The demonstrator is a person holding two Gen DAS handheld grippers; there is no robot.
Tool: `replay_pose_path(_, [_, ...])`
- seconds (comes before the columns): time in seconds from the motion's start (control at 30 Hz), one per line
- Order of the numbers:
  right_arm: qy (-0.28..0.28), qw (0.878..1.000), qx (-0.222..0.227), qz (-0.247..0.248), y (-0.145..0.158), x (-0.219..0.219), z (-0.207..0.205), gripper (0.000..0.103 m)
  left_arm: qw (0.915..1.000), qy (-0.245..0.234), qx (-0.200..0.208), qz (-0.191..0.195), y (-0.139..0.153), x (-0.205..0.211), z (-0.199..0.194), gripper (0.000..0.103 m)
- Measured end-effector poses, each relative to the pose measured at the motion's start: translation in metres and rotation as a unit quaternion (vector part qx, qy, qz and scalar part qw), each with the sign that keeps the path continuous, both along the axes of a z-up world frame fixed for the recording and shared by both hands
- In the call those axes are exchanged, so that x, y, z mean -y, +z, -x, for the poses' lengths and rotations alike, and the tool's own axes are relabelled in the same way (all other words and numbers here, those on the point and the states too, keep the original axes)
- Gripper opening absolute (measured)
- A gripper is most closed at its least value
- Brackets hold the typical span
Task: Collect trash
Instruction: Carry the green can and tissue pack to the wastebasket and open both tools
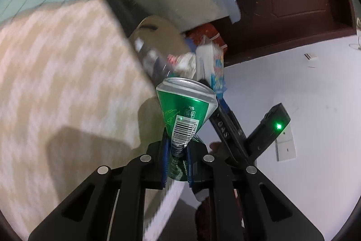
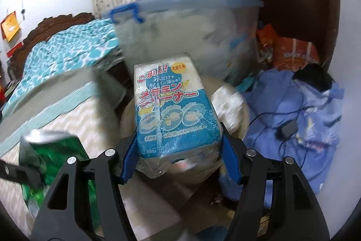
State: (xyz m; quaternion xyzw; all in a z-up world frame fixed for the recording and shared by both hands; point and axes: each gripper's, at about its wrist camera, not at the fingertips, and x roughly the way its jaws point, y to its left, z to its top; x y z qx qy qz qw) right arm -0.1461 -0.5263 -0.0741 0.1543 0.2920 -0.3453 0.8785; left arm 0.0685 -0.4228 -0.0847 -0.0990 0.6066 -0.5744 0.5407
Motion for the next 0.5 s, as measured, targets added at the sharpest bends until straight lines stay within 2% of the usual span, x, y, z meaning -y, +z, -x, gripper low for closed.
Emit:
replay_pose_path(0.1, [-0.002, 1.000, -0.018, -0.007, -0.001, 0.033, -0.005, 0.064, 0.9997, -0.013, 0.019, 0.002, 0.008, 0.044, -0.010, 0.011])
replay_pose_path(0.17, [0.004, 0.999, -0.024, -0.026, -0.003, 0.052, -0.008, 0.065, 0.9988, -0.016, 0.045, -0.007, 0.010, 0.072, -0.014, 0.011])
replay_pose_path(0.27, [0.019, 0.997, -0.014, -0.071, -0.008, 0.078, -0.011, 0.065, 0.9976, -0.021, 0.063, -0.021, 0.003, 0.103, -0.027, 0.012])
replay_pose_path(0.3, [0.023, 0.996, -0.012, -0.081, -0.009, 0.082, -0.013, 0.068, 0.9961, -0.016, 0.079, -0.036, -0.002, 0.117, -0.030, 0.016])
replay_pose_path(0.37, [0.040, 0.993, -0.001, -0.108, -0.014, 0.091, -0.018, 0.073, 0.9938, -0.006, 0.094, -0.059, -0.010, 0.131, -0.036, 0.061])
replay_pose_path(0.4, [0.044, 0.992, -0.001, -0.115, -0.017, 0.092, -0.020, 0.079, 0.9921, 0.007, 0.105, -0.069, -0.015, 0.135, -0.038, 0.065])
replay_pose_path(0.5, [0.030, 0.995, -0.002, -0.097, -0.018, 0.089, -0.025, 0.081, 0.9918, 0.010, 0.109, -0.066, -0.015, 0.130, -0.040, 0.065])
